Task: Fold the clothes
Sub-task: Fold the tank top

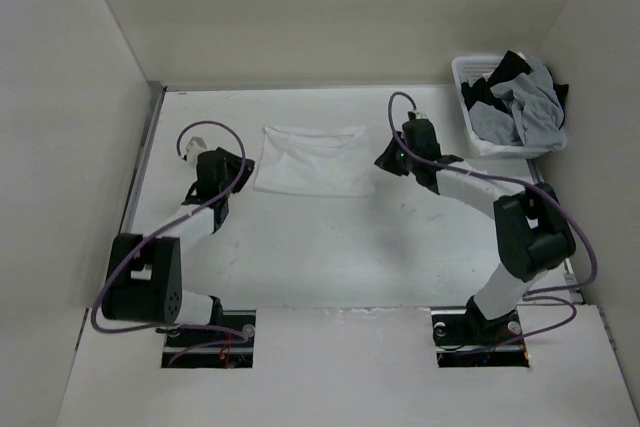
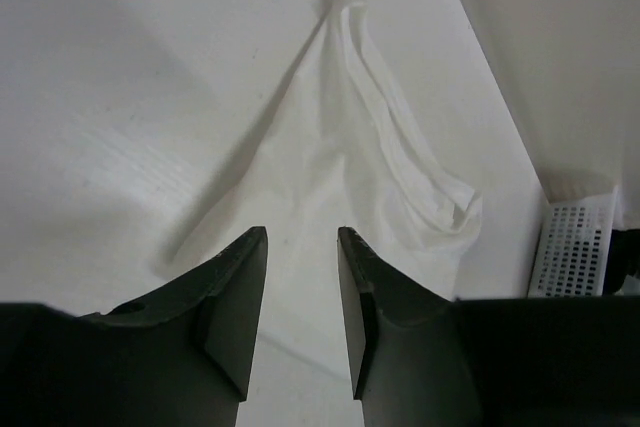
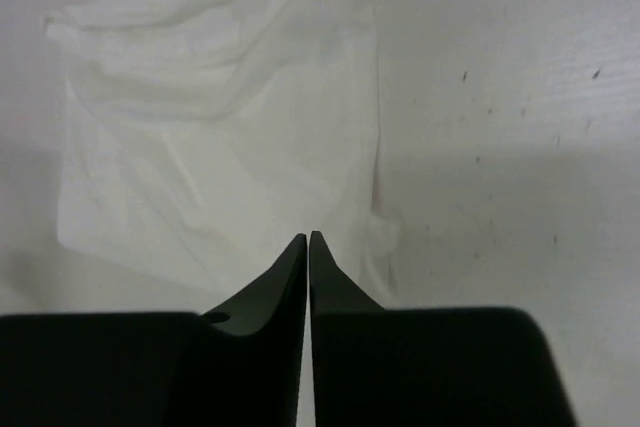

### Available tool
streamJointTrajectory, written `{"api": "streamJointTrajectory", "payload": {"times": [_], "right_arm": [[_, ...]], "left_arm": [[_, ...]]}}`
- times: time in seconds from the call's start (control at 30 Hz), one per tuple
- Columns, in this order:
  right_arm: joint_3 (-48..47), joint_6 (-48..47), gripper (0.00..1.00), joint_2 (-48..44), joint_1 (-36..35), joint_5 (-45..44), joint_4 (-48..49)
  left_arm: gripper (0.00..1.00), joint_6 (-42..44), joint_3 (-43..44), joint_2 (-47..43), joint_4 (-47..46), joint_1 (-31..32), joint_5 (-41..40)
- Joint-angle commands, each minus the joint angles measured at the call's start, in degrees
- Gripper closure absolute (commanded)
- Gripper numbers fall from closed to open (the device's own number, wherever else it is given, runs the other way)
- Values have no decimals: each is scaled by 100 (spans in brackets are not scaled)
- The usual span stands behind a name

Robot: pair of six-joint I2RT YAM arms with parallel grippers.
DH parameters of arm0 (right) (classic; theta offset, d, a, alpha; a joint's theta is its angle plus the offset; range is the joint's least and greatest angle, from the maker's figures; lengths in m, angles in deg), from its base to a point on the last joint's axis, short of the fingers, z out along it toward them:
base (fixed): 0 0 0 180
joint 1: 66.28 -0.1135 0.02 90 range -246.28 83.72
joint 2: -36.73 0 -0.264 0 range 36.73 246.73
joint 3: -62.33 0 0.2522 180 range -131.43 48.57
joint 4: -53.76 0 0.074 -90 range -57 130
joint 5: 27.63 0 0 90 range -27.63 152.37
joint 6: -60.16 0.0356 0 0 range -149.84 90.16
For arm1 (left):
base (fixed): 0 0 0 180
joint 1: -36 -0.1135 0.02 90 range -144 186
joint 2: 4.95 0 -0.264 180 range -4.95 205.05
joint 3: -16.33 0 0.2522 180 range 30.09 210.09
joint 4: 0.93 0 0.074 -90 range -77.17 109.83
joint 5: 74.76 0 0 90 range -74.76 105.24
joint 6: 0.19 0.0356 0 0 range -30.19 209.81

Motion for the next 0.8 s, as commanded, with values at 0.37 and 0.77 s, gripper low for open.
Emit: {"api": "streamJointTrajectory", "payload": {"times": [0.37,0.77], "right_arm": [[2285,175,76,-1407,-410,88,1358],[2260,307,59,-680,-217,571,1885]], "left_arm": [[62,344,-1220,-472,-353,-81,781],[67,-68,-957,959,-1240,-222,983]]}}
